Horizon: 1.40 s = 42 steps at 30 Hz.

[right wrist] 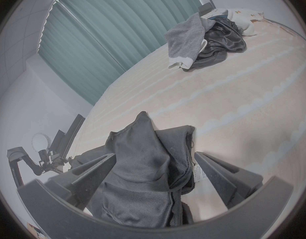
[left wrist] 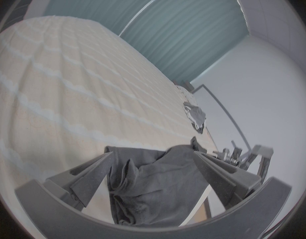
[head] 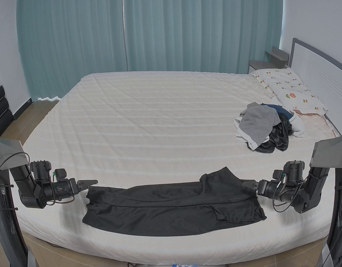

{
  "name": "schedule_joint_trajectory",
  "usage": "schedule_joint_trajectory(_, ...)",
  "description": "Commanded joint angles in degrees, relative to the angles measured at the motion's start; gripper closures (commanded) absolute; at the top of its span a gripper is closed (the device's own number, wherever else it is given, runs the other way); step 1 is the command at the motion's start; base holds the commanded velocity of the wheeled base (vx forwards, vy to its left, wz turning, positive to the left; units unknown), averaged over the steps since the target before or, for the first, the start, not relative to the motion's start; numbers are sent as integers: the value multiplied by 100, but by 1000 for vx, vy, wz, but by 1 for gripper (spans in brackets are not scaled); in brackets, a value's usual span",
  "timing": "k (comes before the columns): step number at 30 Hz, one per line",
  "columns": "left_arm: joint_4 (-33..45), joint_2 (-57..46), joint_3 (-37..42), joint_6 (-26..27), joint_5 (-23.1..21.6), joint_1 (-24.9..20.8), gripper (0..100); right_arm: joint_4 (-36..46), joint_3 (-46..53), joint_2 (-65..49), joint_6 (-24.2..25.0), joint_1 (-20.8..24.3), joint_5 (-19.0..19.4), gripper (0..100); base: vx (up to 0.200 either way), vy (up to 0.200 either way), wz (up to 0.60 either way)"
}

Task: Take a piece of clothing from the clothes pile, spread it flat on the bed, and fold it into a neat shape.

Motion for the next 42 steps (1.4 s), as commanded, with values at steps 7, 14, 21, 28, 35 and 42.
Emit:
schedule_joint_trajectory(7, 70, -221, -489, -953, 749, -340, 0, -59, -99, 181, 188, -146, -14, 0, 0, 0, 0)
schedule_joint_trajectory(14, 545, -749, -498, -1190, 2112, -1175, 0, -59, -82, 189, 223, -137, -23, 0, 0, 0, 0)
schedule_joint_trajectory(21, 703, -845, -524, -1234, 3597, -1975, 0, -68, -38, 189, 223, -111, -23, 0, 0, 0, 0)
schedule_joint_trajectory(28, 1081, -986, -463, -1225, 4432, -2599, 0, -68, -12, 198, 223, -76, -32, 0, 0, 0, 0)
schedule_joint_trajectory(35, 1977, -1127, -524, -1172, 4924, -2897, 0, -59, 6, 189, 214, -67, -40, 0, 0, 0, 0)
schedule_joint_trajectory(42, 2540, -1337, -445, -865, 5320, -3100, 0, -59, 24, 181, 214, -58, -49, 0, 0, 0, 0)
